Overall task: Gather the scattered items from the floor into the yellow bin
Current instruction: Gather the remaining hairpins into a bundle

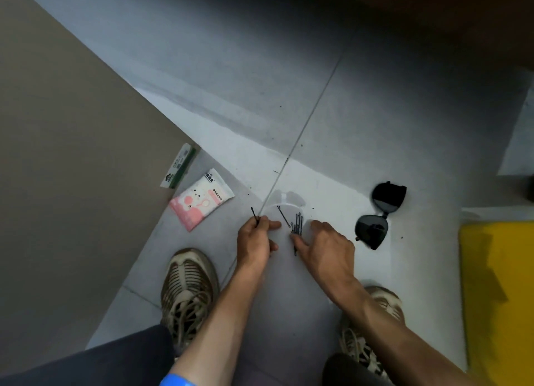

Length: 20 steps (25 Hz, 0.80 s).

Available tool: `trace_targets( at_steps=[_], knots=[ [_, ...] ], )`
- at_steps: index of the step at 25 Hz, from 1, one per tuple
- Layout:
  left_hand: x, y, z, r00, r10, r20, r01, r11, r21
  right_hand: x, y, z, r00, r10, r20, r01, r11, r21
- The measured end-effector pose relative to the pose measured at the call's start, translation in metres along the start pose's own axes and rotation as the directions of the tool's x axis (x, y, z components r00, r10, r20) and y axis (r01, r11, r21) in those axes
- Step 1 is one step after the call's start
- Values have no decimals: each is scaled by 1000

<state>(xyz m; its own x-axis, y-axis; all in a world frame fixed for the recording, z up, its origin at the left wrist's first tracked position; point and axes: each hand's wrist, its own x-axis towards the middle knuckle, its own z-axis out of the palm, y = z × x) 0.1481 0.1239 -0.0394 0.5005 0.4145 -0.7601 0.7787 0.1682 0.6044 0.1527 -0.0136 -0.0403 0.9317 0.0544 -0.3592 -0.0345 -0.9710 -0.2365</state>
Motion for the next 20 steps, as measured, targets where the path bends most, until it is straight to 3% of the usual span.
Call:
trace_targets(
  at_steps=[5, 9, 12, 15, 17, 18, 20],
  knots=[
    [-1, -1, -1, 996, -69, 51, 80, 970, -231, -1, -18, 5, 981, -192, -35, 186, 974, -132],
    [3, 2, -9, 981, -125, 151, 175, 901, -396, -4, -22, 12, 977, -199, -80, 187, 973, -138],
    [4, 0, -9, 989, -114, 92, 141, 909, -391, 4, -19, 10, 950, -272, -154, 236, 948, -216],
    [3, 1, -5, 992, -100, 82, 122, 933, -340, 12, -24, 4, 964, -252, -82, 230, 949, -218],
    [-1, 5, 0, 984, -130, 121, 165, 924, -346, 21, -22, 1, 997, -72, 27, 72, 997, -16],
    [-3, 7, 3, 976, -153, 155, 200, 910, -362, 24, -20, -5, 992, 43, 115, -65, 979, 193],
    [-7, 11, 9, 952, -179, 250, 271, 873, -406, 22, -21, -15, 954, 120, 274, -267, 756, 598]
  ],
)
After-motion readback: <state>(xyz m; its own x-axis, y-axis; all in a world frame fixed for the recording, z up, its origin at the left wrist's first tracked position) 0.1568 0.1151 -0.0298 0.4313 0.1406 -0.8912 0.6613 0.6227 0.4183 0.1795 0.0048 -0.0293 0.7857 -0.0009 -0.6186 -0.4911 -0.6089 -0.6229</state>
